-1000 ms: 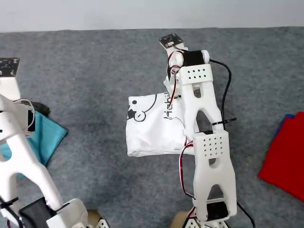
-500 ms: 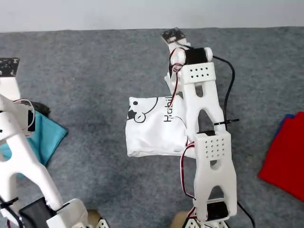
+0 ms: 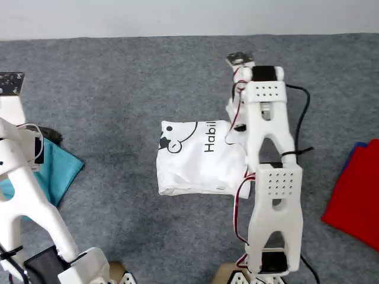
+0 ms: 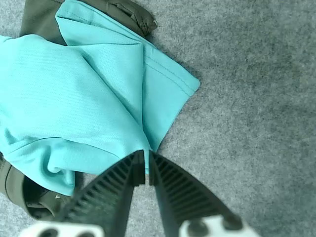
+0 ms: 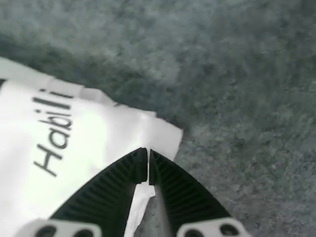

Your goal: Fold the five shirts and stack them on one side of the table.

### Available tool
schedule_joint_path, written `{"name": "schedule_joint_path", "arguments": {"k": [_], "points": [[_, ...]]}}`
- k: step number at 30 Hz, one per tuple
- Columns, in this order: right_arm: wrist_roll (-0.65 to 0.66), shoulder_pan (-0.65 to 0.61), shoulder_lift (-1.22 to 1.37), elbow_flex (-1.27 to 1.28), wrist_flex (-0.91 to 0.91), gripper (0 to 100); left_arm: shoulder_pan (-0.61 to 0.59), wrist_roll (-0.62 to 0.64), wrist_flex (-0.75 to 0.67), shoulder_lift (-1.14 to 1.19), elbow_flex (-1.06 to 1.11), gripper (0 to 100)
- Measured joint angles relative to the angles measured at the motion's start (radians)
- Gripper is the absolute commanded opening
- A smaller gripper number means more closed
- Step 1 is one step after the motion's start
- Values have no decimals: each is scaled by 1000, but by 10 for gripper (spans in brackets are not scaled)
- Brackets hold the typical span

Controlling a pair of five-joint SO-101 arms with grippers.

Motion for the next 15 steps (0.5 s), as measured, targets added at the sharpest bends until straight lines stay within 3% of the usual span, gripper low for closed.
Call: {"name": "schedule_joint_path", "arguments": {"k": [6,15], "points": [[0,-21,12,-61,38,9,0,0,0,0,20,23],[0,-245,-5,-144,55,9,0,0,0,0,37,23]]}}
